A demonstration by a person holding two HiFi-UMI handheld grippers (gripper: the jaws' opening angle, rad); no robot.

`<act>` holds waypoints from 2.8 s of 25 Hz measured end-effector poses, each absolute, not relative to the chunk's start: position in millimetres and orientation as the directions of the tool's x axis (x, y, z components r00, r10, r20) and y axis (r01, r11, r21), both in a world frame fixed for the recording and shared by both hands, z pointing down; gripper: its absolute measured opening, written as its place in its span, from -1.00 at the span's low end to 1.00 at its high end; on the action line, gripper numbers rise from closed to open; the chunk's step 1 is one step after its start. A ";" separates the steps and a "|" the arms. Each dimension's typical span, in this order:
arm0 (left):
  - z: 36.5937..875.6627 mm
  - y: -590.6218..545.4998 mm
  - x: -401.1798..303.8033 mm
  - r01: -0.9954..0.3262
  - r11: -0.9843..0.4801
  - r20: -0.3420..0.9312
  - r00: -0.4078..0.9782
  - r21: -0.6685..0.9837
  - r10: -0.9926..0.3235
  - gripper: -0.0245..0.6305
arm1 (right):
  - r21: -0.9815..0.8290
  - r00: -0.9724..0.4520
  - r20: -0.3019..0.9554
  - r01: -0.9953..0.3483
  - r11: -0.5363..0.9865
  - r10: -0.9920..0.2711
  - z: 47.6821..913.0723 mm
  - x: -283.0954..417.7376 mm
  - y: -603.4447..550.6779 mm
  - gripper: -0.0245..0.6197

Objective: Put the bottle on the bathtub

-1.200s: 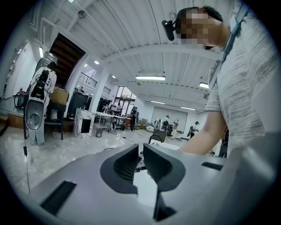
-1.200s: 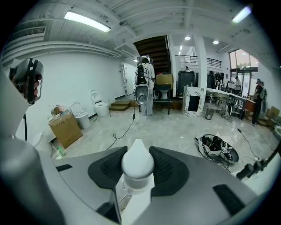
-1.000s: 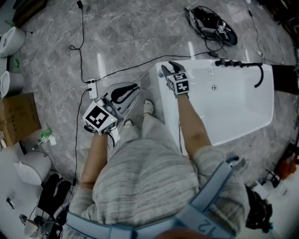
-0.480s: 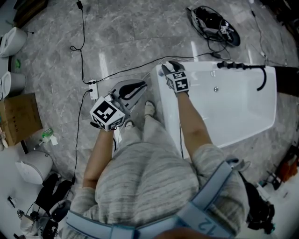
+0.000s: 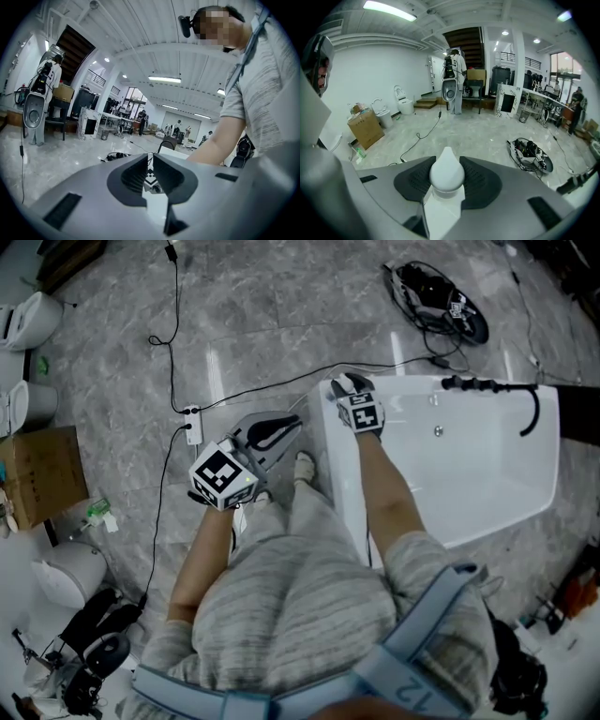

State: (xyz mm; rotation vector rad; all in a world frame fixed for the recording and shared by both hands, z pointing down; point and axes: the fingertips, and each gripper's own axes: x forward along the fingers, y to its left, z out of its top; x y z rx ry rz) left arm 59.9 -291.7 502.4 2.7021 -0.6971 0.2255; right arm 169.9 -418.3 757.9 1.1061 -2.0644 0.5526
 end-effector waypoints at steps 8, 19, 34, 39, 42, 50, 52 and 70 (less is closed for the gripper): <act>506.0 -294.9 54.2 -0.493 -0.819 0.231 0.868 0.294 -0.440 -0.87 | -0.029 -0.376 0.748 -0.842 0.539 -0.546 759.5 162.4 -419.7 -0.43; 505.1 -293.7 57.7 -0.493 -0.819 0.232 0.868 0.294 -0.440 -0.87 | -0.029 -0.384 0.750 -0.833 0.553 -0.539 761.2 158.1 -410.2 -0.43; 502.0 -293.2 59.5 -0.475 -0.832 0.225 0.877 0.287 -0.424 -0.87 | -0.047 -0.384 0.746 -0.846 0.532 -0.544 753.1 155.4 -406.5 -0.30; 504.1 -291.2 57.0 -0.464 -0.835 0.223 0.884 0.295 -0.412 -0.87 | -0.029 -0.376 0.738 -0.847 0.531 -0.560 743.6 156.3 -405.7 -0.30; 503.0 -291.5 58.1 -0.459 -0.839 0.217 0.886 0.293 -0.409 -0.87 | -0.022 -0.376 0.733 -0.846 0.533 -0.567 735.8 160.1 -401.8 -0.30; 497.4 -296.0 57.2 -0.449 -0.847 0.195 0.892 0.285 -0.407 -0.87 | 0.004 -0.389 0.690 -0.841 0.541 -0.611 700.2 166.2 -394.2 -0.30; 495.2 -294.6 55.0 -0.443 -0.850 0.191 0.895 0.285 -0.403 -0.87 | 0.005 -0.393 0.677 -0.843 0.538 -0.622 689.9 164.0 -389.9 -0.30; 474.1 -265.1 44.7 -0.412 -0.874 0.158 0.910 0.256 -0.383 -0.87 | 0.000 -0.487 0.469 -0.834 0.551 -0.737 571.6 140.5 -338.3 -0.30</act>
